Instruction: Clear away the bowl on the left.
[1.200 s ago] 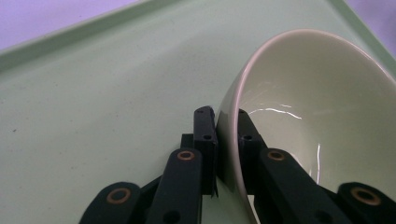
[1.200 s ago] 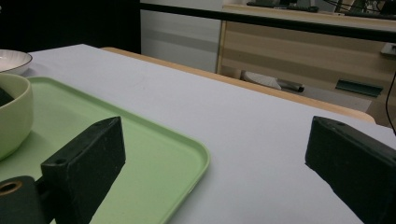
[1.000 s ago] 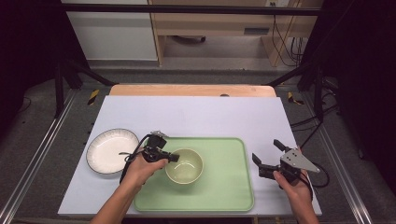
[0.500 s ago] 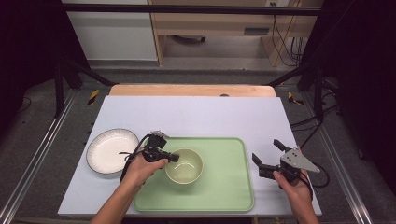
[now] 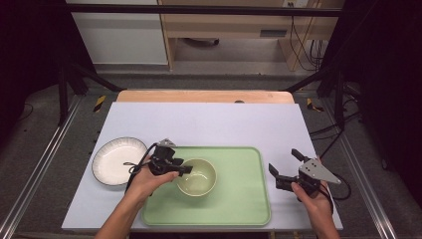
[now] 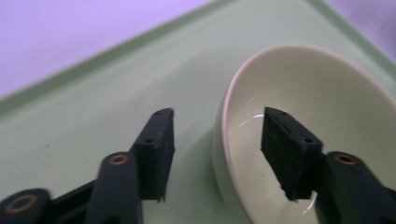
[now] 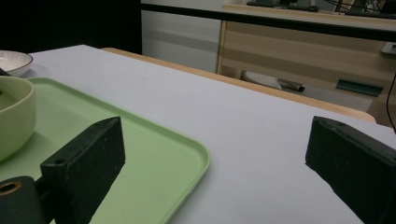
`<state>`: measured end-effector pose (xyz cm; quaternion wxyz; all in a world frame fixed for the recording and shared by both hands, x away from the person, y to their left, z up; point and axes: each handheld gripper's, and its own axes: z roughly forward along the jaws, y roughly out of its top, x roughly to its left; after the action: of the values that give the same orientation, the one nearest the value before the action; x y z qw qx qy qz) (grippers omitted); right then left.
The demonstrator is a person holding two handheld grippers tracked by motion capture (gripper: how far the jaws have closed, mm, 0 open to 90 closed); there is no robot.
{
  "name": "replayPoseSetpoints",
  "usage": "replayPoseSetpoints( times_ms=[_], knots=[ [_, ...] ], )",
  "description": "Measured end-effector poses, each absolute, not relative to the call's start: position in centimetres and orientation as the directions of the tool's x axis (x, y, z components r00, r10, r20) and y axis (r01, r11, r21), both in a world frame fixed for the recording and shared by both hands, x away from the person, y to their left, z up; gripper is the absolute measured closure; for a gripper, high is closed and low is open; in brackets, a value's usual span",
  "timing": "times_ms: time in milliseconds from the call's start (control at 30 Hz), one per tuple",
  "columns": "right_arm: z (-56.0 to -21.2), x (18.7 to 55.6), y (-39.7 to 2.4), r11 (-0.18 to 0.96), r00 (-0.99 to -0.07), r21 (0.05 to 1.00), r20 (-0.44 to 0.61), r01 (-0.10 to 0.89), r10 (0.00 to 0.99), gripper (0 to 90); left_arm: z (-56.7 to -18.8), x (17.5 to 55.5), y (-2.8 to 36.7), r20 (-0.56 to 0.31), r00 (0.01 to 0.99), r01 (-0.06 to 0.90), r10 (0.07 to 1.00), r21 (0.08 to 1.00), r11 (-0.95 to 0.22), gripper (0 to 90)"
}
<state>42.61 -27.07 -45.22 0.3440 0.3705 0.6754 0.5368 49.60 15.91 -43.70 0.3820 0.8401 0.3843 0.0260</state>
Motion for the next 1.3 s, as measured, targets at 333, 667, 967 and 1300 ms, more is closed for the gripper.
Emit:
replayPoseSetpoints(
  times_ms=[333, 667, 967, 1300],
  knots=[
    [-45.3, 42.6, -26.8, 0.153, -0.492, 0.979, -0.07, 0.131, 0.868, 5.0, -41.5, 47.9, 17.7, -0.155, 0.718, 0.467, 0.678, 0.829, -0.306, 13.4],
    [-45.3, 42.6, -27.0, 0.153, -0.487, 0.98, -0.071, 0.131, 0.87, 5.0, -39.7, 46.9, 19.9, -0.116, 0.735, 0.344, 0.668, 0.913, -0.22, 4.4],
    [-45.2, 42.6, -27.1, 0.148, -0.482, 0.981, -0.069, 0.128, 0.873, 5.0, -38.6, 46.2, 23.6, -0.052, 0.681, 0.244, 0.73, 0.956, -0.16, 2.9],
    [-45.1, 42.5, -27.0, 0.15, -0.48, 0.98, -0.072, 0.127, 0.874, 5.0, -38.9, 45.1, 28.1, 0.015, 0.616, 0.181, 0.788, 0.97, -0.16, 2.8]
  ],
)
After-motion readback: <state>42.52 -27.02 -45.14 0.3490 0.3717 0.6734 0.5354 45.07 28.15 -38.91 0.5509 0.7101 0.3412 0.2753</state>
